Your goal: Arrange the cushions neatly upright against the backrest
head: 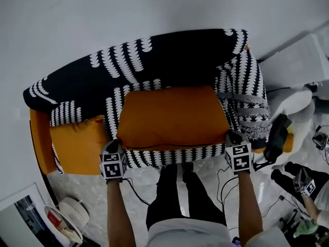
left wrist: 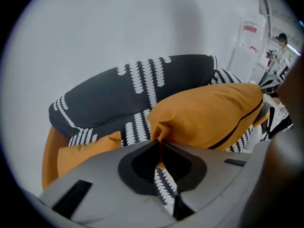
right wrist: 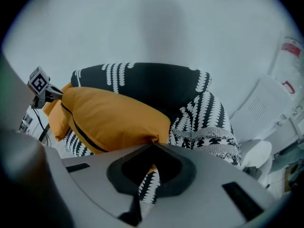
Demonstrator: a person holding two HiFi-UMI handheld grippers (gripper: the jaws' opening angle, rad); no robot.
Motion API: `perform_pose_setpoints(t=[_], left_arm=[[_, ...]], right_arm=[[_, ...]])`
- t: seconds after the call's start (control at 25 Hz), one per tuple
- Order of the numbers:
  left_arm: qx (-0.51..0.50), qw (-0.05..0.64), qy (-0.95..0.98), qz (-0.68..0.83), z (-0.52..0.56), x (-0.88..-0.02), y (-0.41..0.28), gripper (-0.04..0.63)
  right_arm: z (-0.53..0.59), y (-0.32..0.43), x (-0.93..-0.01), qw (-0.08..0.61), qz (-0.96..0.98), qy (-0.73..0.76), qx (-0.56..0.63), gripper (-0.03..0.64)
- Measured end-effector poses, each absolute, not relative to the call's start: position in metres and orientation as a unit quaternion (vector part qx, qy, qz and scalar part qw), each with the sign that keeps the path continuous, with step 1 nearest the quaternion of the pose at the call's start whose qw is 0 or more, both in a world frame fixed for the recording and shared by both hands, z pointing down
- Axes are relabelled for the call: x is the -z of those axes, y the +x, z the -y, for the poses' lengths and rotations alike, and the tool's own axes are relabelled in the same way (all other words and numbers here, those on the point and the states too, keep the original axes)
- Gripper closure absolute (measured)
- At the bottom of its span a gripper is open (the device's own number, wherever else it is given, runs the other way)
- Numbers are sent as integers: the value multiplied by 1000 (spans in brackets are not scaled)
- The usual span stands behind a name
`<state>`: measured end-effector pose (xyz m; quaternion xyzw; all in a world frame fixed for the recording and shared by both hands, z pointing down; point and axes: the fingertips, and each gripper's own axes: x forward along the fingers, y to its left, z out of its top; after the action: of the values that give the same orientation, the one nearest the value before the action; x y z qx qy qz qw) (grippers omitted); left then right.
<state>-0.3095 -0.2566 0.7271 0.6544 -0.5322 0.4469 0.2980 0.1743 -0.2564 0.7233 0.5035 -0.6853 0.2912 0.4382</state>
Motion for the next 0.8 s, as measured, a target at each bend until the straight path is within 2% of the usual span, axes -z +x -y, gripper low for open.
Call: perform_pose_setpoints(t=[0.32,0.6,0.8], left_arm=[[-455,291,662,519,320,-711,-324,565],[-471,243,674,515,389,-702,-325,565],[-448,258,676,526,429,-702,-331,565]], right_arm=[[323,162,-688,419,679,537,-275,606],[387,159,-671,394,678,560,-269,605],[428,156,-667,360,677,576,-283,604]])
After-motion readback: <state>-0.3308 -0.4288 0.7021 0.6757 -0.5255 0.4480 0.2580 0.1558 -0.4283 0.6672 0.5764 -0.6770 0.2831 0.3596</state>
